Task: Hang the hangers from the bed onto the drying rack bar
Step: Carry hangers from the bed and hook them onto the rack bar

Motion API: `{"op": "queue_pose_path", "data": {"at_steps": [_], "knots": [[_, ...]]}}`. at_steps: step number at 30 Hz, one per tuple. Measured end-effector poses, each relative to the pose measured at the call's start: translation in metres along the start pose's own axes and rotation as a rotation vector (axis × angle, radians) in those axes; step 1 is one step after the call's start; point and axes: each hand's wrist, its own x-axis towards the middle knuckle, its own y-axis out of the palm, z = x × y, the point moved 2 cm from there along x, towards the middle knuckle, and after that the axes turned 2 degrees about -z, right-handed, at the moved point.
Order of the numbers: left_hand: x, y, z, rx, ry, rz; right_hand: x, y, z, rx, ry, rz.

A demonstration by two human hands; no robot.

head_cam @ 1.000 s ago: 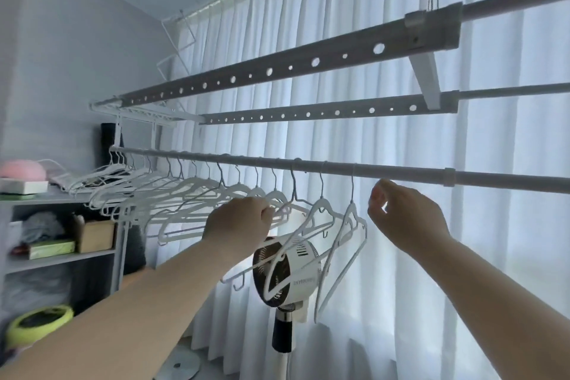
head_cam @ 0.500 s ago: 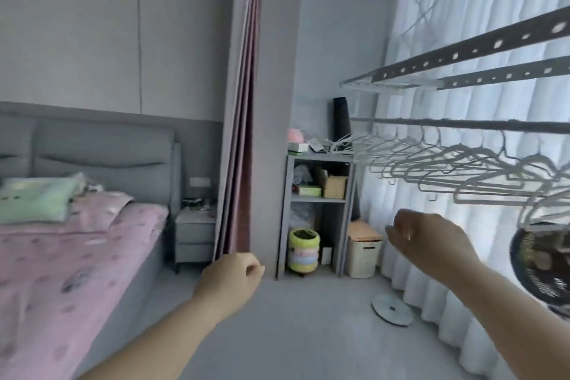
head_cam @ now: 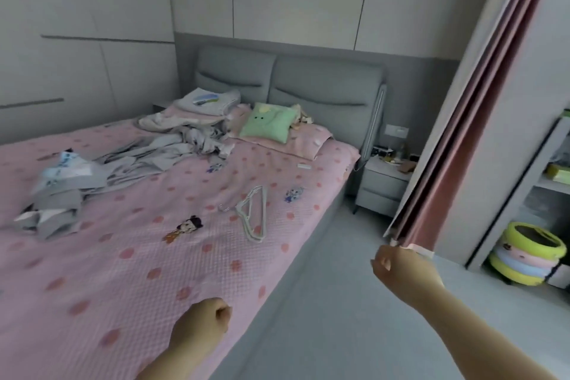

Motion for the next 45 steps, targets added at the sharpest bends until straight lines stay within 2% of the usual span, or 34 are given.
{"op": "queue_pose_path", "data": {"at_steps": [4,9,12,19,21,27,31,34,36,40,43,45], "knots": [[0.066,0.001,0.049,-0.003,-0.151,-0.028,0.084,0.061,0.044,0.029,-0.060,0.146],[0.132,0.025,0.084,0.030,-0.233,0.057,0.178,0.129,0.076,0.026,-0.047,0.302],[0.162,0.043,0.108,0.073,-0.249,0.127,0.216,0.171,0.098,0.056,0.009,0.390],[0.273,0.059,0.164,0.073,-0.305,0.111,0.280,0.260,0.166,0.077,0.019,0.575],[0.308,0.066,0.177,0.140,-0.261,0.149,0.297,0.279,0.182,0.073,0.023,0.603],[0.385,0.095,0.228,0.313,-0.197,0.249,0.354,0.327,0.218,0.054,0.003,0.620],[0.395,0.129,0.266,0.366,-0.109,0.185,0.383,0.363,0.232,0.039,-0.017,0.607],[0.403,0.133,0.277,0.391,-0.127,0.415,0.405,0.390,0.242,0.080,0.015,0.536],[0.407,0.138,0.285,0.425,-0.067,0.456,0.415,0.405,0.247,0.108,0.065,0.522],[0.412,0.137,0.287,0.406,0.031,0.292,0.420,0.420,0.250,0.030,0.063,0.491],[0.408,0.138,0.291,0.440,0.012,0.339,0.419,0.418,0.250,0.017,0.095,0.461],[0.408,0.141,0.294,0.465,-0.004,0.390,0.415,0.415,0.249,0.001,0.109,0.503]]}}
